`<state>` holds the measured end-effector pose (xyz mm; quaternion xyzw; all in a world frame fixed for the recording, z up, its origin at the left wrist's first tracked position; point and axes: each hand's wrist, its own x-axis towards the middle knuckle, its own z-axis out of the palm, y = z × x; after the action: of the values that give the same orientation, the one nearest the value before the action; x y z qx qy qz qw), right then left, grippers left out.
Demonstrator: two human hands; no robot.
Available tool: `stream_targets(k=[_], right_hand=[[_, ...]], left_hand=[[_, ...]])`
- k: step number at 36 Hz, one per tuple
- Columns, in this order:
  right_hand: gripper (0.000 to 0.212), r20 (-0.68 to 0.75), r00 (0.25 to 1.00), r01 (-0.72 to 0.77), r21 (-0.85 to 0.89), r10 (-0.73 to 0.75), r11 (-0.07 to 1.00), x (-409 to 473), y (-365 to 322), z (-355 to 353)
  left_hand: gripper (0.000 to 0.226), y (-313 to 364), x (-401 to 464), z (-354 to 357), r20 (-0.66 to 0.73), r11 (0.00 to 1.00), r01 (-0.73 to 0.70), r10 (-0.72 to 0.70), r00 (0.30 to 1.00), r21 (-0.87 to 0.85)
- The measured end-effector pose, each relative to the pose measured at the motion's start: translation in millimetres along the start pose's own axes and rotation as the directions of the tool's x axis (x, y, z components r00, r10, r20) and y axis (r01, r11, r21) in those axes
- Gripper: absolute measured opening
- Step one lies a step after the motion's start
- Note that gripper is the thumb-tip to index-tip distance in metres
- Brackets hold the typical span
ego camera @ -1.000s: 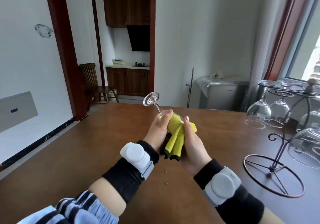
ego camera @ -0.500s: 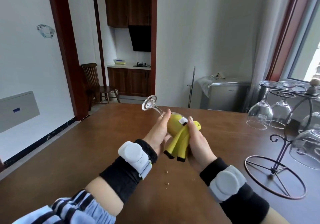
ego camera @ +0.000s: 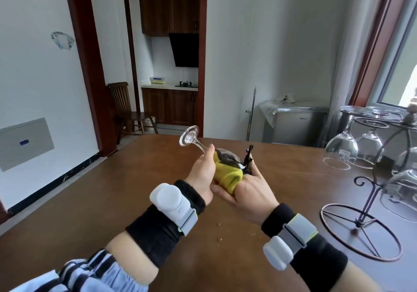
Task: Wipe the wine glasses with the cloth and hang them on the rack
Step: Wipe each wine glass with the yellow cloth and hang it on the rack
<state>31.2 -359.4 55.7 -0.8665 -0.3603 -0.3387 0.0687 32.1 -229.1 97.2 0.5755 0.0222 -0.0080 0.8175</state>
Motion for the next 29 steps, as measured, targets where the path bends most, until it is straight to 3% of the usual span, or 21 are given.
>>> stream_targets(k=[2, 4, 6, 7, 9, 12, 14, 17, 19, 21, 23, 24, 26, 27, 29], right_hand=[[0.051, -0.083, 0.996, 0.028, -0.110, -0.037, 0.994, 0, 6, 5], [0.053, -0.132, 0.991, 0.001, -0.095, -0.013, 0.996, 1, 9, 7], [0.049, -0.096, 0.982, -0.140, 0.228, 0.165, 0.964, 2, 5, 3], [0.044, -0.030, 0.952, -0.252, 0.492, 0.306, 0.833, 5, 1, -3], [0.041, 0.197, 0.854, -0.404, 0.834, 0.481, 0.376, 10, -4, -17], [0.040, 0.431, 0.733, -0.404, 0.898, 0.526, -0.173, 11, -4, -27], [0.046, 0.535, 0.706, -0.377, 0.839, 0.464, -0.393, 9, -10, -28], [0.057, 0.574, 0.712, -0.342, 0.787, 0.404, -0.513, 7, -21, -26], [0.057, 0.489, 0.748, -0.302, 0.852, 0.448, -0.427, 9, -28, -26], [0.054, 0.280, 0.839, -0.279, 0.958, 0.467, -0.072, 10, -33, -24], [0.042, 0.132, 0.910, -0.250, 0.931, 0.393, 0.267, 8, -31, -16], [0.042, 0.106, 0.934, -0.251, 0.872, 0.340, 0.420, 6, -29, -11], [0.062, 0.061, 0.971, -0.214, 0.652, 0.231, 0.728, 2, -25, -9], [0.070, 0.039, 0.978, -0.195, 0.533, 0.207, 0.823, 2, -23, -7], [0.063, -0.053, 0.988, -0.114, 0.355, 0.142, 0.928, 2, -21, -7]], left_hand=[[0.051, 2, -1, 1, 0.000, 1.000, 0.018, -0.018, 1.000, 0.012], [0.048, 3, -1, 1, 0.024, 0.999, 0.026, -0.027, 0.999, 0.039], [0.048, 5, -5, -2, 0.063, 0.998, 0.020, -0.023, 0.998, 0.057], [0.051, 6, -7, -2, 0.069, 0.999, 0.016, -0.019, 0.997, 0.047], [0.059, 4, -8, -4, 0.095, 1.000, -0.005, 0.007, 0.995, -0.026], [0.060, 4, -9, -5, 0.151, 0.986, -0.066, 0.090, 0.984, -0.156], [0.054, 4, -8, -3, 0.200, 0.976, -0.130, 0.165, 0.966, -0.176], [0.035, 7, -10, 2, 0.163, 0.971, -0.203, 0.222, 0.961, -0.128], [0.025, 9, -9, 3, 0.099, 0.976, -0.189, 0.199, 0.975, -0.107], [0.024, 11, -9, 3, 0.090, 0.980, -0.143, 0.156, 0.984, -0.137], [0.023, 10, -8, 1, 0.085, 0.981, -0.114, 0.128, 0.988, -0.155], [0.024, 10, -8, 0, 0.072, 0.983, -0.103, 0.115, 0.991, -0.154], [0.026, 10, -8, 0, 0.040, 0.987, -0.089, 0.095, 0.995, -0.132], [0.027, 10, -7, -2, 0.020, 0.990, -0.090, 0.093, 0.995, -0.106], [0.028, 10, -6, -4, -0.010, 0.995, -0.095, 0.095, 0.995, -0.038]])
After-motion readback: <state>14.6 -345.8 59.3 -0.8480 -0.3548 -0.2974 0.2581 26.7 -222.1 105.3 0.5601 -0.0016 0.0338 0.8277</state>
